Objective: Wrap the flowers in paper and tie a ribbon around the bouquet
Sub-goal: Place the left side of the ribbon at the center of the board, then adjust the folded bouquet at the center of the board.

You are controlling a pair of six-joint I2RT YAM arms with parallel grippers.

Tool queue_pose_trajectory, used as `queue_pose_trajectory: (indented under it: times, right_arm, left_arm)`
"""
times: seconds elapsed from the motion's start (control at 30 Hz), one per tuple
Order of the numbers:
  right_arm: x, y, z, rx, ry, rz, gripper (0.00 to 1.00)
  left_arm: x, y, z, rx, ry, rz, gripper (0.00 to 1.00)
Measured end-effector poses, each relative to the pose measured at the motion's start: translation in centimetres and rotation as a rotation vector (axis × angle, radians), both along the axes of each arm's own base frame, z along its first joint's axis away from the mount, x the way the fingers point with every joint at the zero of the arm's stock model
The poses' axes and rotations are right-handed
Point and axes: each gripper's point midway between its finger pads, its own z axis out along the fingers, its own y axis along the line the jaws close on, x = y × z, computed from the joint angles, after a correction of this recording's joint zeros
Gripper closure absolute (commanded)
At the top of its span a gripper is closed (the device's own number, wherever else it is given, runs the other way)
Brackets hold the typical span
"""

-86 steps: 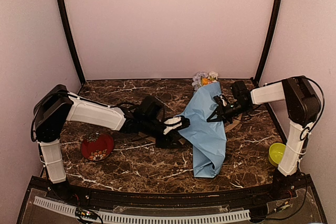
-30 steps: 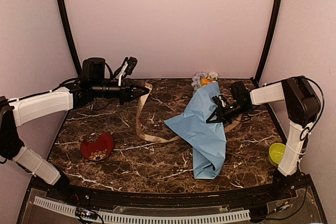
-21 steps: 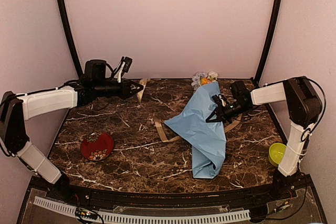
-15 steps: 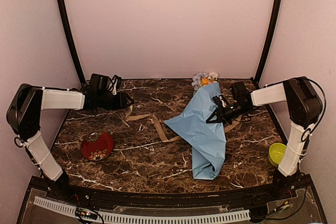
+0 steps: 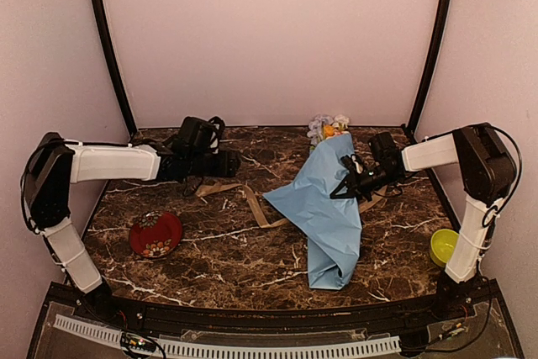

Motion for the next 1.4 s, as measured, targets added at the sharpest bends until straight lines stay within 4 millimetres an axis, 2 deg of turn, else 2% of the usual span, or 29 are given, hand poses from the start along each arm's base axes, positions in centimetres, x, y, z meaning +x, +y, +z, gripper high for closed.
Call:
queue_pose_trajectory:
  times: [0.13, 0.23, 0.3, 0.33, 0.4, 0.5, 0.57, 0.7, 0.9, 1.1, 1.4]
  right_arm:
    - [0.0, 0.0, -0.1, -0.001, -0.002, -0.001, 1.0]
    - [0.0, 0.0, -0.1, 0.001, -0.005, -0.002, 1.0]
    - [0.0, 0.0, -0.2, 0.003, -0.004, -0.003, 1.0]
    - [0.0, 0.0, -0.2, 0.004, -0.005, -0.002, 0.98]
    - [0.0, 0.0, -0.2, 0.006, -0.004, -0.004, 0.92]
    - [-0.2, 0.0, -0.4, 0.008, -0.001, -0.008, 0.78]
    - [-0.3, 0.0, -0.5, 0.007, 0.005, -0.01, 0.7]
    - [-0.4, -0.1, -0.7, 0.004, 0.01, -0.015, 0.56]
    - [-0.7, -0.5, -0.9, -0.003, 0.014, -0.037, 0.41]
    - [-0.9, -2.1, 0.3, -0.065, -0.026, -0.097, 0.35]
    - [-0.5, -5.7, 3.0, -0.262, -0.141, -0.215, 0.37]
  left_arm:
    - [-2.7, -5.8, 2.1, -0.004, -0.059, -0.168, 0.33]
    - [-4.4, -10.0, 2.0, -0.062, -0.031, -0.31, 0.3]
    - [-4.3, -12.6, 0.7, -0.097, 0.017, -0.377, 0.27]
    - [-4.2, -13.4, -0.1, -0.107, 0.039, -0.394, 0.22]
    - [-4.4, -14.7, -3.0, -0.123, 0.109, -0.431, 0.12]
    - [-5.8, -15.3, -6.9, -0.132, 0.22, -0.475, 0.11]
    - [-6.7, -15.6, -8.1, -0.124, 0.253, -0.505, 0.13]
    - [-8.2, -17.1, -8.2, -0.089, 0.239, -0.583, 0.14]
    - [-10.1, -18.8, -8.1, -0.057, 0.209, -0.681, 0.14]
    - [-11.4, -19.4, -9.2, 0.004, 0.198, -0.738, 0.13]
    - [-13.3, -21.0, -10.1, 0.075, 0.165, -0.818, 0.13]
